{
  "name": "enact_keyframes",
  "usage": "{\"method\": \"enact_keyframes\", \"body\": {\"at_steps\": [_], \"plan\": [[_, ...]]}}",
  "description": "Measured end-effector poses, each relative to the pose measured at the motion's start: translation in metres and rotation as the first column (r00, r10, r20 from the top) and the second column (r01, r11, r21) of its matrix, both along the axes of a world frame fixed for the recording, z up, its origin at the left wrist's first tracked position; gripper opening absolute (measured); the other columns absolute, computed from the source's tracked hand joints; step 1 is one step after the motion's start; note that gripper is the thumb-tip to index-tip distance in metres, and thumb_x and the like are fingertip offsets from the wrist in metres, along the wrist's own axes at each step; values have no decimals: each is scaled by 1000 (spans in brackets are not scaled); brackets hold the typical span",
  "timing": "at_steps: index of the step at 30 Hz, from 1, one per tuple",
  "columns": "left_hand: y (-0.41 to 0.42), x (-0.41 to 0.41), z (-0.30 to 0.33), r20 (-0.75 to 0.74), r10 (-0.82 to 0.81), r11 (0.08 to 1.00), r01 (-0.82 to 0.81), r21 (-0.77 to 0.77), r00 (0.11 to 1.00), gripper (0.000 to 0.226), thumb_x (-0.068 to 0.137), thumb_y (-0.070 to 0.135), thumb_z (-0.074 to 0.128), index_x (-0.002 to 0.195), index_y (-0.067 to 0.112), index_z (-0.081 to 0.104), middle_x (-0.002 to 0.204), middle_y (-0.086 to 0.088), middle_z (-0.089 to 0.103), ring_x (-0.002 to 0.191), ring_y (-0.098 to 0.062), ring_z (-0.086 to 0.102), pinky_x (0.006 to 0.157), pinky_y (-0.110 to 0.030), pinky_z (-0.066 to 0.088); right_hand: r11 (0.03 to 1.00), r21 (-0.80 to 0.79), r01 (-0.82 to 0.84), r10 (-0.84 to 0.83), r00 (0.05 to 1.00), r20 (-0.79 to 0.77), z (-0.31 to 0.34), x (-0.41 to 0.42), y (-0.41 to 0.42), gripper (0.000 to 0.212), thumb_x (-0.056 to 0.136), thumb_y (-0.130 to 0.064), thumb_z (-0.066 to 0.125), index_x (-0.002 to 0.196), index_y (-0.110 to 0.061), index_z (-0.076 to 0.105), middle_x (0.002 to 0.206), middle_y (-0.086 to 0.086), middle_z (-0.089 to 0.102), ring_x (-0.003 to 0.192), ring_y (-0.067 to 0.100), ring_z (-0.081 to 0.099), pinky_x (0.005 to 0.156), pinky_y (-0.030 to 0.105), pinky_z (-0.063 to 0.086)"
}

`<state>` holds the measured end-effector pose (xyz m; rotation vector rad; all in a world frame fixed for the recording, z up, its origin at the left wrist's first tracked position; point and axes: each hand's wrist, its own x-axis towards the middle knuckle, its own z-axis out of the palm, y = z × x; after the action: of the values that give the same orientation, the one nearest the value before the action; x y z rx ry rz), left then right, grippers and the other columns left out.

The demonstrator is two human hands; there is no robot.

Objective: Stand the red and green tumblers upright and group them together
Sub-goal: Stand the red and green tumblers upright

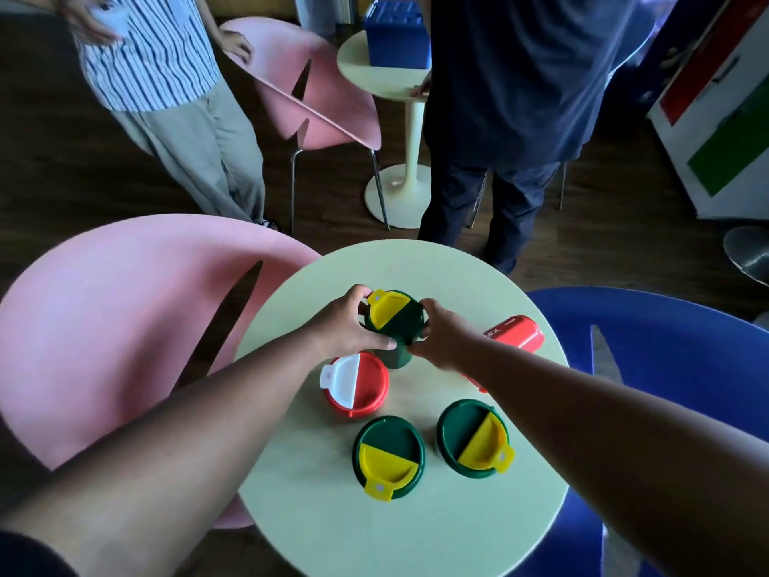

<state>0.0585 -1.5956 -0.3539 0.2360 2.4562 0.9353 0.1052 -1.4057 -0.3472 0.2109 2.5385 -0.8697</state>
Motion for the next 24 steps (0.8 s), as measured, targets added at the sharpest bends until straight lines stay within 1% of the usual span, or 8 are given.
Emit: {"method": "enact_keyframes", "body": {"at_steps": [6, 11, 14, 16, 17, 20, 22, 24], "plan": [[-4, 8, 3, -9, -33, 999, 32, -33, 999, 95, 65, 40, 89, 142, 24, 37, 128, 5, 53, 116, -15, 55, 96, -28, 44, 997, 54, -46, 47, 999, -14, -3, 7, 0, 69, 83, -30, 73, 139, -17, 35, 115, 11, 66, 100, 32, 64, 81, 44, 57], [-4, 6, 4, 5, -48, 998, 48, -44, 999, 97, 65, 42, 88, 145, 27, 34, 133, 3, 53, 111, -18, 61, 98, -32, 47, 995, 75, -73, 75, 997, -26, -3, 6, 1, 73, 83, -31, 73, 142, -16, 33, 115, 11, 67, 101, 32, 63, 83, 46, 56], [-5, 3, 9, 15, -58, 998, 58, -29, 998, 94, 67, 51, 85, 144, 30, 35, 138, 3, 51, 114, -17, 59, 100, -35, 47, 991, 88, -100, 102, 995, -20, 0, 4, 7, 72, 84, -32, 71, 143, -19, 33, 118, 10, 66, 103, 31, 63, 86, 45, 56], [-1, 1, 17, -75, -31, 999, 30, -19, 997, 85, 71, 56, 79, 142, 31, 39, 139, 3, 50, 118, -16, 56, 101, -37, 47, 991, 87, -98, 100, 995, -25, 8, 3, 21, 68, 87, -30, 69, 145, -22, 35, 124, 6, 64, 107, 28, 62, 88, 38, 53], [3, 1, 22, -167, -34, 999, 29, -32, 985, 78, 74, 55, 77, 139, 30, 43, 137, 3, 51, 120, -17, 55, 101, -38, 47, 993, 81, -80, 83, 996, -39, 13, 3, 31, 63, 88, -28, 68, 144, -22, 40, 126, 5, 63, 108, 26, 61, 86, 33, 51], [32, 0, 37, -445, -159, 987, 124, -106, 881, 56, 79, 47, 75, 128, 24, 57, 127, 2, 58, 118, -20, 56, 97, -36, 47, 993, 117, 25, -14, 995, -99, 25, 7, 75, 48, 87, -23, 67, 133, -21, 53, 124, 3, 64, 106, 22, 61, 85, 32, 51], [61, 0, 44, -482, -290, 957, 243, -159, 827, 50, 80, 44, 75, 123, 23, 61, 124, 1, 60, 116, -21, 57, 95, -35, 48, 982, 151, 115, -101, 990, -97, 27, 15, 104, 44, 86, -20, 67, 129, -22, 55, 121, 3, 64, 100, 20, 61, 82, 35, 55], [94, 2, 45, -416, -415, 910, 356, -214, 810, 50, 81, 43, 74, 124, 22, 60, 126, 0, 59, 117, -22, 57, 94, -33, 47, 968, 182, 171, -158, 984, -82, 24, 25, 130, 45, 86, -18, 66, 129, -23, 56, 122, 6, 62, 97, 21, 61, 75, 34, 56]]}}
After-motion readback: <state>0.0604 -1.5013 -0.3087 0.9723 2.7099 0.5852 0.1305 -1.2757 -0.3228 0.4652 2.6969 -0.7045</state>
